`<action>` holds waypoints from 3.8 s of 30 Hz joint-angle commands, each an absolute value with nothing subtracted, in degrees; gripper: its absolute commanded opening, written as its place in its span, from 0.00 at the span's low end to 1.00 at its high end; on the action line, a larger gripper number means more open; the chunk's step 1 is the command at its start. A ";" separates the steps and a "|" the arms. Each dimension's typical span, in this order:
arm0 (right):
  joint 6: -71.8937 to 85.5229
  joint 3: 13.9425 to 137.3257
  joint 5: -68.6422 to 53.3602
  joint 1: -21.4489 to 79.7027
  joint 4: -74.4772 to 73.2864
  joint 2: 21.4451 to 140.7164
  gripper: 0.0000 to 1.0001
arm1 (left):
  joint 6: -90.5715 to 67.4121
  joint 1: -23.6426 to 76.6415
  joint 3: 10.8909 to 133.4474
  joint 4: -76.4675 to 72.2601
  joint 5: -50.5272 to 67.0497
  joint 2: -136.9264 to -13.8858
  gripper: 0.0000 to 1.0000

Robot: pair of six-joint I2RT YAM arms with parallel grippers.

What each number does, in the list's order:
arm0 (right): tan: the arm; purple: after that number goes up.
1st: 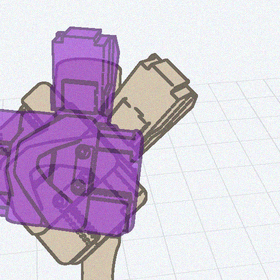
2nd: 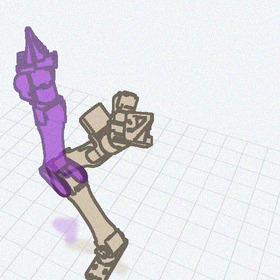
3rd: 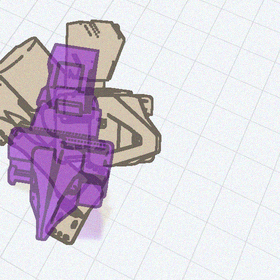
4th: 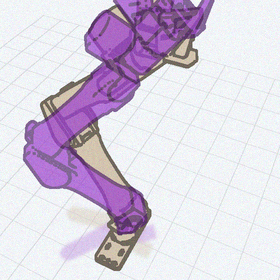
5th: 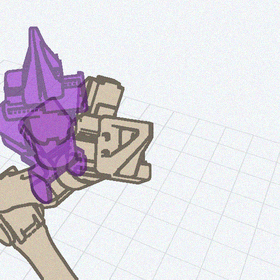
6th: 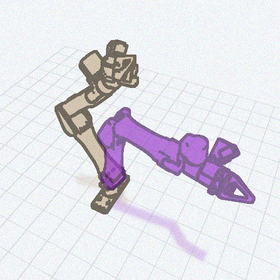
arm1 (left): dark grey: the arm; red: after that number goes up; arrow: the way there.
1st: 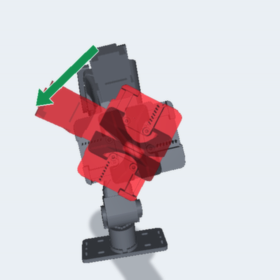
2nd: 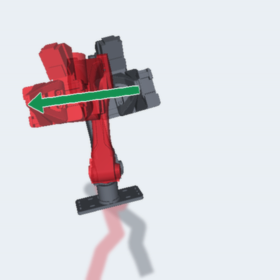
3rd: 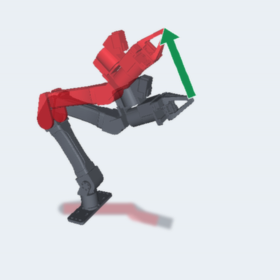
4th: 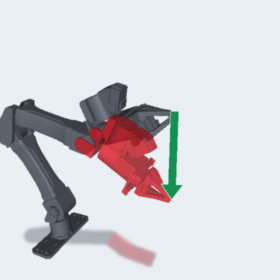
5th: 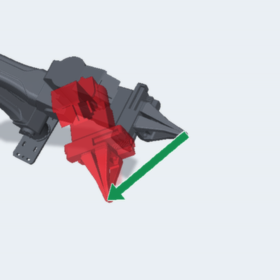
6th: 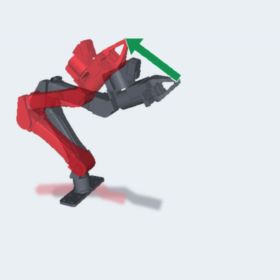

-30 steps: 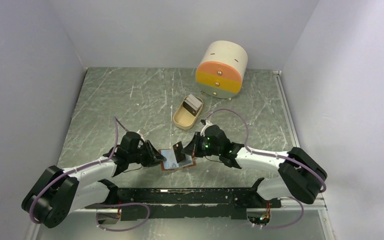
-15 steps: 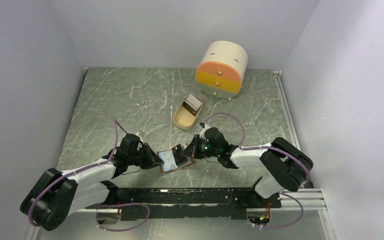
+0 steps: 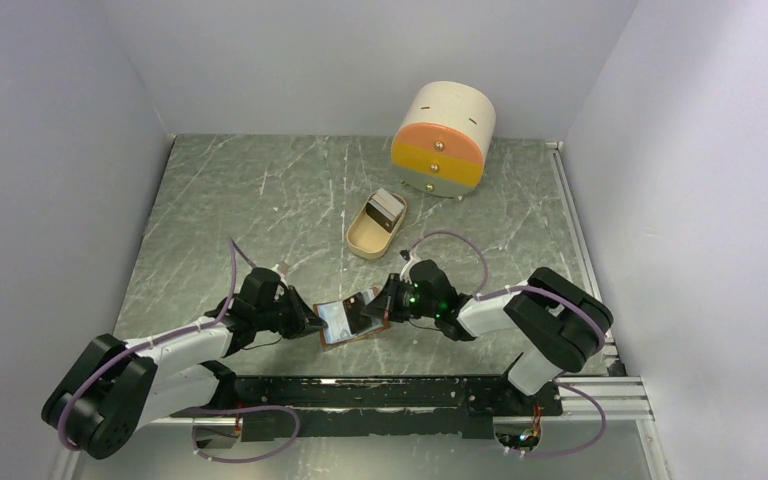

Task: Put the credit cards into the card holder
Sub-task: Insert the credit card into the card holder.

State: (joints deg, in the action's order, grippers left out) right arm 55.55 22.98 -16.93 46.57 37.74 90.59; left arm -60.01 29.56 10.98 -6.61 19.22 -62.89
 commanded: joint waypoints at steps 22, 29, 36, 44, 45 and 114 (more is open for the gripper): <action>62.68 20.75 -18.04 47.14 46.92 95.91 0.00 | -58.97 29.09 11.18 -9.16 19.80 -66.28 0.09; 62.29 20.00 -16.14 47.22 43.26 93.58 0.00 | -59.04 29.13 11.16 -8.66 19.47 -65.64 0.09; 60.81 19.50 -13.94 47.35 36.93 89.99 0.00 | -58.40 29.18 12.40 -7.11 19.42 -65.79 0.09; 61.95 20.25 -16.19 48.82 41.46 92.97 0.00 | -58.87 29.12 11.85 -8.68 20.29 -66.33 0.09; 61.88 20.75 -16.14 49.19 41.55 93.51 0.00 | -59.12 29.16 11.60 -9.25 20.40 -66.35 0.09; 47.32 28.49 -10.67 48.21 16.91 85.33 0.13 | -58.33 29.75 12.10 -10.93 20.95 -67.84 0.10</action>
State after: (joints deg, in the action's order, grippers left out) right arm 48.10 29.56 -9.69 48.60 15.84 84.88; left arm -59.72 29.67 11.42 -11.16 22.00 -67.20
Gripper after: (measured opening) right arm 0.191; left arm 0.115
